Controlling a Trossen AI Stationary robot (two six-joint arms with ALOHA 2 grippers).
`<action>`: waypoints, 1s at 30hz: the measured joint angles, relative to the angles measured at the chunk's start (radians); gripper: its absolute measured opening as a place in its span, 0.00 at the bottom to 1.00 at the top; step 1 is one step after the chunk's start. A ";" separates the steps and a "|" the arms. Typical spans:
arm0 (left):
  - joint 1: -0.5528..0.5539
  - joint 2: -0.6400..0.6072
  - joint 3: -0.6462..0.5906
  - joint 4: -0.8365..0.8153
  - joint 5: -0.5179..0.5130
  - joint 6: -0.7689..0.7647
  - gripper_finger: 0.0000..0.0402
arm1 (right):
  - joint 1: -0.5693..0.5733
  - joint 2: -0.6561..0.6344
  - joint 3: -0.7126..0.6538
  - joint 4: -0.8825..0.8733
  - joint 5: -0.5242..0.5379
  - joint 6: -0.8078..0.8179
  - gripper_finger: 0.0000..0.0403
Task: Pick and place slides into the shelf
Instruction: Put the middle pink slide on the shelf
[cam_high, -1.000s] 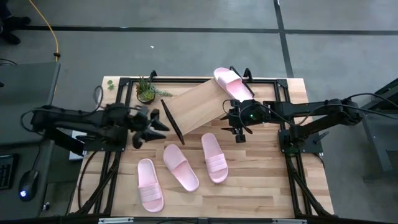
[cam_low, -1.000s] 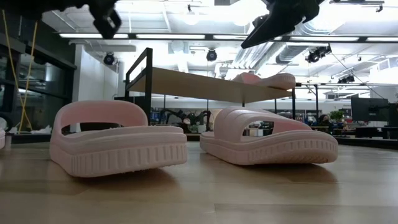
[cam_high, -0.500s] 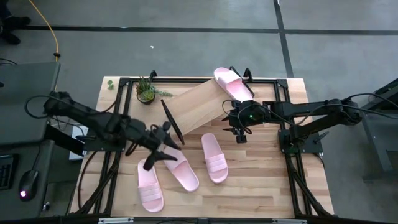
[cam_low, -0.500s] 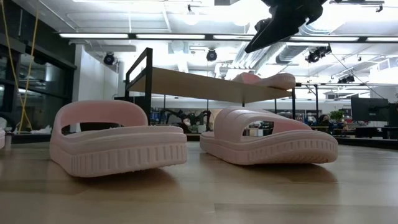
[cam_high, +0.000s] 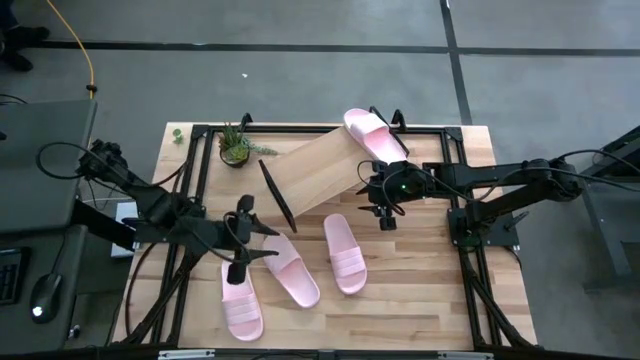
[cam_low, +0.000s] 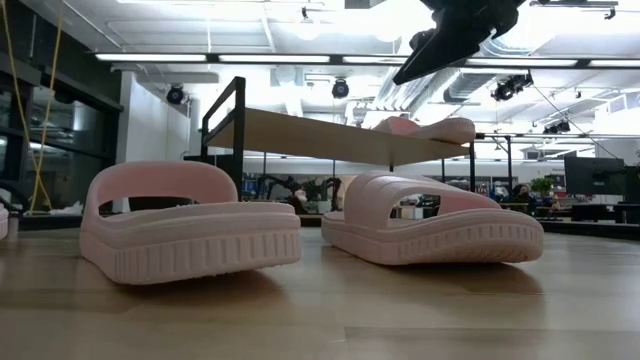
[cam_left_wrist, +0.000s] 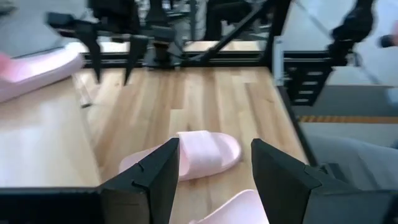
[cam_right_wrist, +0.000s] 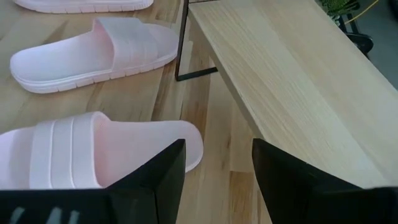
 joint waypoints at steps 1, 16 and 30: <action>-0.011 0.000 0.000 -0.011 -0.023 -0.013 0.46 | 0.000 0.000 0.000 -0.001 0.000 0.000 0.44; -0.076 0.186 0.000 -0.061 -0.102 -0.217 0.46 | 0.037 0.000 0.000 0.001 0.000 0.116 0.44; -0.110 0.476 0.306 -0.386 -0.127 -0.370 0.46 | 0.131 0.000 0.000 0.019 0.112 0.143 0.44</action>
